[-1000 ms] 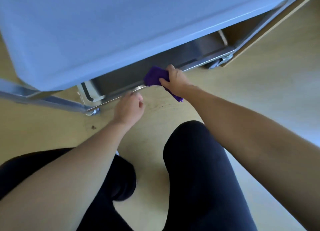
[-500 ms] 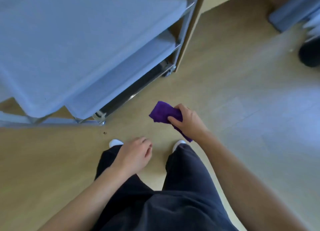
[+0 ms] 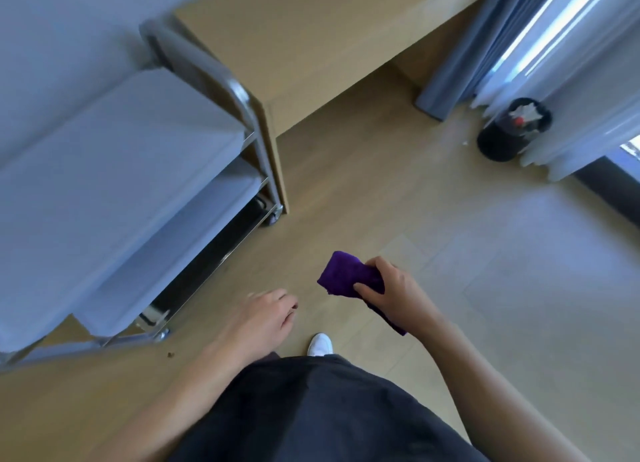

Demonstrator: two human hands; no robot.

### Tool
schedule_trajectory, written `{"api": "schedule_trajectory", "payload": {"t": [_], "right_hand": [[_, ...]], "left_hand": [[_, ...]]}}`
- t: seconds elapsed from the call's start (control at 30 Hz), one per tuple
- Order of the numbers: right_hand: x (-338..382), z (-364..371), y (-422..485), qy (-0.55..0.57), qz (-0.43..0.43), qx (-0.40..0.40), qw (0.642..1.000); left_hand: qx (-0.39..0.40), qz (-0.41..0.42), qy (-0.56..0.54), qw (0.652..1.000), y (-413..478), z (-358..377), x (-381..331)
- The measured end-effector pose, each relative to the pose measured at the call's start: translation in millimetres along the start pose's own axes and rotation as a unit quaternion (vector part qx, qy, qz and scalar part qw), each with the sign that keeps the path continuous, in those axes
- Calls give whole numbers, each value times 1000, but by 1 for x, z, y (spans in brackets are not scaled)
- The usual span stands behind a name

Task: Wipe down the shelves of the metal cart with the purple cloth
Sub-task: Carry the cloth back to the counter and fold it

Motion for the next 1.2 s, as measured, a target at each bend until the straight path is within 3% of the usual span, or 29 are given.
{"api": "schedule_trajectory", "payload": {"t": [0.23,0.5,0.87,1.2], "right_hand": [[-15,-52,21,49,22,-50,997],[8,-115,151,43,-23,-81,996],[44,-176,338,40,-91,-46,994],[68,-219,504,8,-231,57,971]], "left_hand": [[-47,80,15,996,77,-28,-26],[-100,78,23,992,214,-57,-5],[-134,26,67,988,384,-118,43],[-192,-119,68,972,494,-120,64]]}}
Point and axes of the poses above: each hand's wrist, its own y-axis towards the middle knuckle, its own z-axis out of the palm, x = y × z, the point moved 1 cm from there along y, towards the middle knuckle, and after that the axes turned 11 degrees about -x, right-handed, at the moved point
